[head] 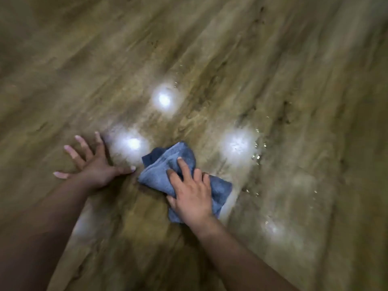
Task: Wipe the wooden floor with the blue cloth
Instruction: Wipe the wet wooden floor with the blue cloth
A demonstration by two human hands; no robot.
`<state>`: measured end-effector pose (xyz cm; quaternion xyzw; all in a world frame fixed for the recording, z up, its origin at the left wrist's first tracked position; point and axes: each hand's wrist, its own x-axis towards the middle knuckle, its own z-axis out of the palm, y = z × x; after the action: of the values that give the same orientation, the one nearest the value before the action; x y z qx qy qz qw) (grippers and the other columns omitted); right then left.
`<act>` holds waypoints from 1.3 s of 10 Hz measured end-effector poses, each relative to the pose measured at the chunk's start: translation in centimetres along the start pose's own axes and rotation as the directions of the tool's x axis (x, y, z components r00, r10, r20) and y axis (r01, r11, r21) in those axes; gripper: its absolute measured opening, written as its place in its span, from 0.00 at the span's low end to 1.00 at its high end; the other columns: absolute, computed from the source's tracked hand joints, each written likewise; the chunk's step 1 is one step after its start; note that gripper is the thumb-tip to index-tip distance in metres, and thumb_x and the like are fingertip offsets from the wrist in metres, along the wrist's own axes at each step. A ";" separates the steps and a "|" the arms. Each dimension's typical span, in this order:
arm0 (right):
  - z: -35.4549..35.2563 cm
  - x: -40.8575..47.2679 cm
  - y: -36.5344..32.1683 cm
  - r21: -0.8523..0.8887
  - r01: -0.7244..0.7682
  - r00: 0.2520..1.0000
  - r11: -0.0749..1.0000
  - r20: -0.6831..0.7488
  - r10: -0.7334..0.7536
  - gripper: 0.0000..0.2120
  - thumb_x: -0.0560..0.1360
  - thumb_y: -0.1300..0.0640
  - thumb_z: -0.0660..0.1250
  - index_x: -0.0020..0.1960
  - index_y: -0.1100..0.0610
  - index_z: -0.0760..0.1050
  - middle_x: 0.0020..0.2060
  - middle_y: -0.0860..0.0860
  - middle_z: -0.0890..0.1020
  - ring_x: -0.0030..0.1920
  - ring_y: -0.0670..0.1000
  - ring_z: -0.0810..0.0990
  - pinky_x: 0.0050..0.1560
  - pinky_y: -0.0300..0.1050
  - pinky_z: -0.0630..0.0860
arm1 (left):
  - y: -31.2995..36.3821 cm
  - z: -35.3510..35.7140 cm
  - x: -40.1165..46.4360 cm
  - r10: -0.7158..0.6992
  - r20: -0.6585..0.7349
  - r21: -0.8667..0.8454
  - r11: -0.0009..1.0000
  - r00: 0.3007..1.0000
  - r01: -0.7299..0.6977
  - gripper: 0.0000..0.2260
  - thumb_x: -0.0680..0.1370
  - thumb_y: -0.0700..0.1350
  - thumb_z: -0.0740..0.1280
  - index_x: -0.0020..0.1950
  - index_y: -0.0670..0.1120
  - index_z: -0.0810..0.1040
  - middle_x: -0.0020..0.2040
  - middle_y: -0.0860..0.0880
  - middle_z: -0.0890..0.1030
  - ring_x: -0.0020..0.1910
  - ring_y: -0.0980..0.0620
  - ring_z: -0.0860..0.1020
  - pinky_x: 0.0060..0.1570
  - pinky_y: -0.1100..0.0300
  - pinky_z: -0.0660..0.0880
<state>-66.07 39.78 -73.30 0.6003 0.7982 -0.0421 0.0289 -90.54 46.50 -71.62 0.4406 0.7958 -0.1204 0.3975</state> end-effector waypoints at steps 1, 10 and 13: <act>0.3 -2.8 1.9 0.000 -0.016 1.000 1.000 0.007 0.016 0.31 0.64 0.40 0.71 0.66 0.45 0.72 0.74 0.52 0.69 0.52 0.58 0.75 0.50 0.55 0.73 | 0.5 1.2 -1.0 0.030 -0.117 0.084 0.996 0.993 -0.021 0.58 0.65 0.73 0.72 0.79 0.63 0.32 0.77 0.53 0.23 0.77 0.44 0.26 0.65 0.19 0.39; 1.8 -17.5 28.6 0.043 -0.907 0.417 0.420 -0.058 0.907 0.30 0.69 0.45 0.71 0.68 0.52 0.70 0.73 0.56 0.66 0.57 0.65 0.70 0.55 0.58 0.63 | 18.3 17.6 -8.6 0.273 0.177 0.218 0.926 0.946 -0.308 0.38 0.69 0.80 0.37 0.74 0.68 0.26 0.73 0.55 0.19 0.73 0.45 0.21 0.61 0.21 0.31; 0.9 -14.9 9.0 0.113 -0.332 0.942 0.937 0.088 0.323 0.37 0.66 0.39 0.73 0.72 0.46 0.66 0.77 0.54 0.59 0.59 0.62 0.70 0.57 0.61 0.69 | 18.5 17.4 -9.1 0.290 0.091 0.050 0.954 0.953 -0.295 0.43 0.67 0.77 0.34 0.81 0.62 0.40 0.80 0.57 0.31 0.78 0.50 0.29 0.68 0.34 0.23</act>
<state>-53.34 27.96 -73.09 0.7236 0.6814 -0.1074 0.0247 -63.96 42.33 -73.30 0.5607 0.7004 -0.1035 0.4294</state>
